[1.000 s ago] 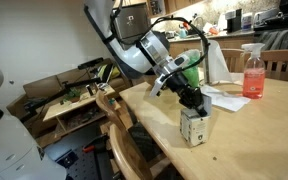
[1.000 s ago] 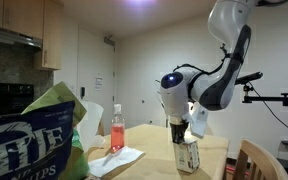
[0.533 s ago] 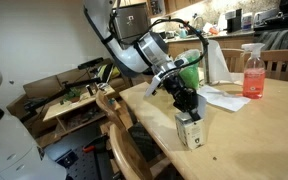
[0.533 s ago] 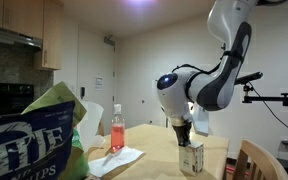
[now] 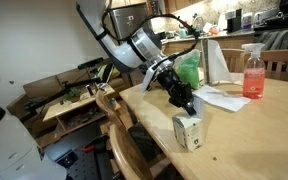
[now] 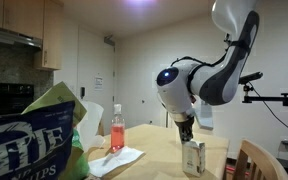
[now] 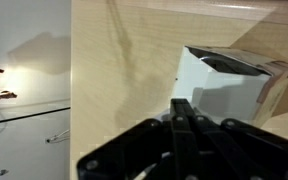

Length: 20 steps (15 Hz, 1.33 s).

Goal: Open the white box and remove one tea bag from the box and place it on the table

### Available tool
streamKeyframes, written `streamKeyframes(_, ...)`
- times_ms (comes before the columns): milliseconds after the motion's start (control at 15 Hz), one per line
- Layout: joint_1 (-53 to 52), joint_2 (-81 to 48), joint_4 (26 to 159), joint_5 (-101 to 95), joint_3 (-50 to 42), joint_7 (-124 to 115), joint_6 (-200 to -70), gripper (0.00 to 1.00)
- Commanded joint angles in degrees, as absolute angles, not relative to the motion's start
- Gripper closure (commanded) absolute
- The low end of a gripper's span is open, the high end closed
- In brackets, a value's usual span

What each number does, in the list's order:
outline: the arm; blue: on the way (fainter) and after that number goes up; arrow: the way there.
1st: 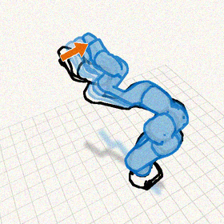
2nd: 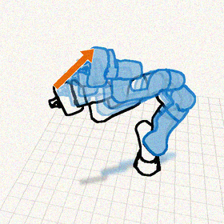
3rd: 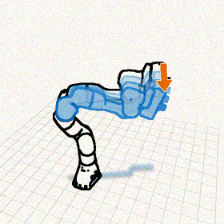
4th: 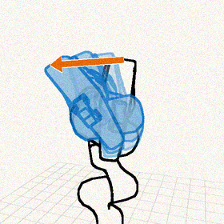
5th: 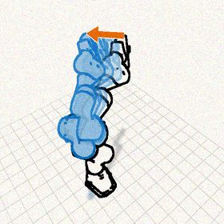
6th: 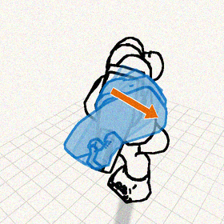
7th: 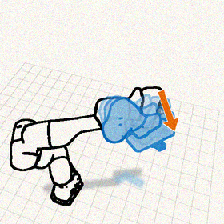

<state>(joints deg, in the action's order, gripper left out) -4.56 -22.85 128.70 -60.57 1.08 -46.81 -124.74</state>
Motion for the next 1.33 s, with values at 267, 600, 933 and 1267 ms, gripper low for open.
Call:
streamKeyframes(267,-7.4,-12.7,134.6,-65.4,1.7,-48.0,-117.2,1.00)
streamKeyframes(600,-6.5,-12.0,134.0,-70.2,1.8,-49.1,-118.0,1.00)
streamKeyframes(933,-5.3,-10.9,135.0,-68.2,2.2,-48.1,-119.5,1.00)
streamKeyframes(1267,-5.6,-7.4,138.2,-66.1,2.9,-47.5,-119.0,0.66)
